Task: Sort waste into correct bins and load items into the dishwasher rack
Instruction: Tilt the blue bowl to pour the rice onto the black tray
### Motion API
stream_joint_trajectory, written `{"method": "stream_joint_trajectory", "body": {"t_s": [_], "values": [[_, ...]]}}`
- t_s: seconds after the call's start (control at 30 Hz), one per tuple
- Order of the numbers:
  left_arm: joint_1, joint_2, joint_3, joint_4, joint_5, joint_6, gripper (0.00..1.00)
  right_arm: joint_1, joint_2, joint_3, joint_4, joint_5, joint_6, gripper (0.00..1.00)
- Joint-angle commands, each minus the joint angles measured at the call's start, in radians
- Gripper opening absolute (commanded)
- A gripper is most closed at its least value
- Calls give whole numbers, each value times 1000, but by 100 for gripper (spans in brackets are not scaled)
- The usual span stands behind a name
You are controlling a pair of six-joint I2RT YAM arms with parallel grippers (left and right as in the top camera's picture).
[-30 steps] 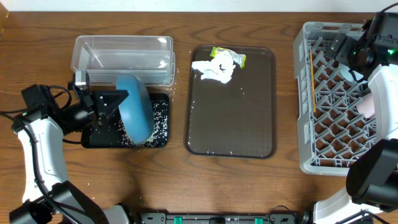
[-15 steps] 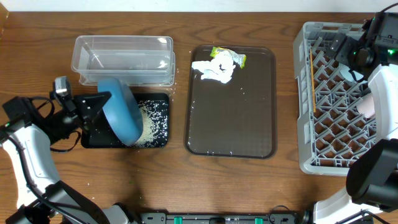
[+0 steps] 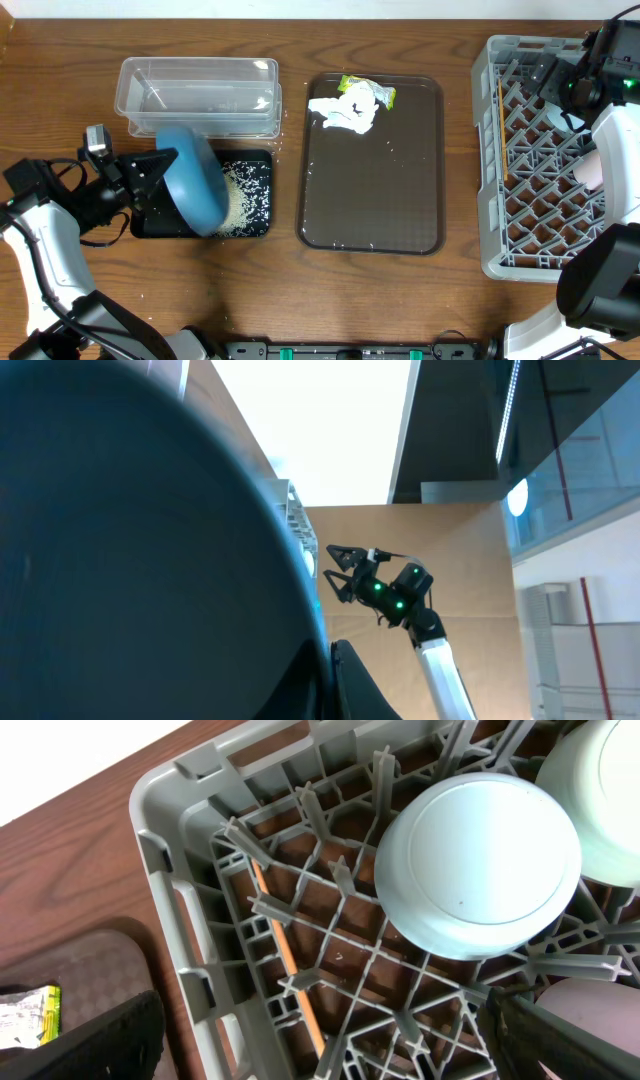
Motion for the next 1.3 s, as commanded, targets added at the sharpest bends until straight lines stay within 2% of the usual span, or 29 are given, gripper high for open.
{"method": "stream_joint_trajectory", "body": {"t_s": [0.0,0.07,0.33,0.43,0.53,0.63,0.73,0.83,0.93,1.03,1.13,1.2,1.27], "values": [[3,-18,-1,16,14,56,6,-6,-16,1,-1,6,8,99],[3,-18,-1,-28,34,50,6,-6,-16,1,-1,6,9,99],[3,-21,-1,-23,34,90,6,-6,-16,1,-1,6,9,99],[3,-28,-1,-91,34,93,6,-6,-16,1,-1,6,8,99],[3,-34,-1,-60,32,138,6,-6,-16,1,-1,6,9,99],[2,-38,-1,-117,34,132,6,-6,-16,1,-1,6,9,99],[1,-43,-1,-116,14,256,6,-6,-16,1,-1,6,9,99],[-1,-45,-1,-180,-6,266,6,-6,-16,1,-1,6,9,99],[-13,-54,-1,-218,-3,369,6,-6,-16,1,-1,6,9,99],[-19,-55,-1,-263,20,368,6,-6,-16,1,0,6,9,99],[-19,-54,-1,-242,-8,433,6,-6,-16,1,-1,6,9,99],[-19,-54,-1,-307,-5,421,6,-6,-16,1,-1,6,9,99],[-29,-63,-1,-366,5,518,6,-6,-16,1,-1,6,9,99]]}}
